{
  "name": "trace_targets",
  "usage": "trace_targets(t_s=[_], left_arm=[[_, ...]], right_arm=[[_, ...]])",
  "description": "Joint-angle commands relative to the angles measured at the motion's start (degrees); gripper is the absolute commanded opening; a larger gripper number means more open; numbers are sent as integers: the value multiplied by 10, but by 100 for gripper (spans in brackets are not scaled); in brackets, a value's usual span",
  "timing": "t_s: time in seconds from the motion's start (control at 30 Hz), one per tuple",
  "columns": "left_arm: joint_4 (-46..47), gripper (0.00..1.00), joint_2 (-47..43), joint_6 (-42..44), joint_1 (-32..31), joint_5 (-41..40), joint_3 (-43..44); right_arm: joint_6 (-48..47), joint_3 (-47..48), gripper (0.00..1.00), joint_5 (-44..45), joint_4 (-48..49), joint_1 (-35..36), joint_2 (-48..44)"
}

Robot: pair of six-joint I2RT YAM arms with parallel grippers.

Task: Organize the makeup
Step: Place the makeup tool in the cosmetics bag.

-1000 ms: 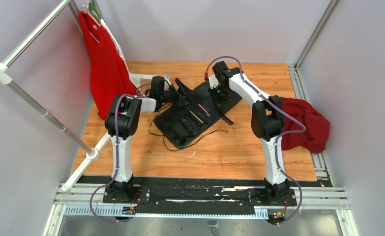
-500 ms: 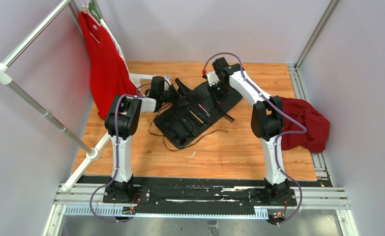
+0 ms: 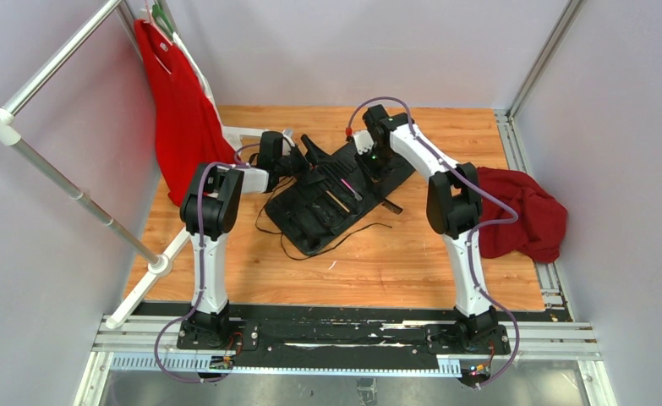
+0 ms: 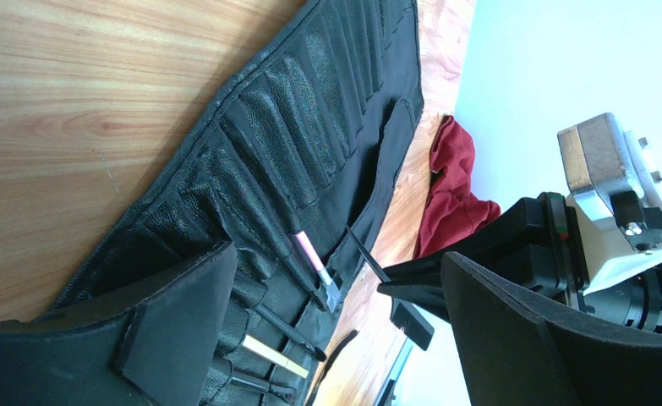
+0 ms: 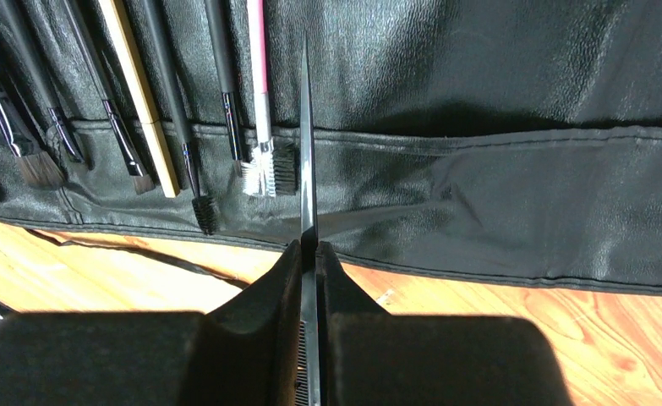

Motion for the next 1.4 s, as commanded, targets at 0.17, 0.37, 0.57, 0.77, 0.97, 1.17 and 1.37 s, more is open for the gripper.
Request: trace_targets(t_s=[0.17,0.37,0.57,0.77,0.97,1.17,1.37], left_arm=[[-50,98,-6,12,9,-12,-14],[-50,98,-6,12,9,-11,-15],[-51,98,-3,12,9,-12,-15],[-50,98,-1,13,9,-11,-14],[-50,98,0,13,9,-13,-14],[-50,98,0,13,9,-11,-14],[-51,98,-1,13,9,-12,-14]], right_arm=[[-9,43,1,-7,-23,-9,28],[-9,56,1,-9,-23,-13,42],[-10,65,1,-12,-23,-16,51],[-10,75,1,-16,-23,-18,60],[-10,80,1,-22,-22,-17,66],[-10,80,1,-24,-21,-18,67],[-11,81,1,-25,-20,-18,70]])
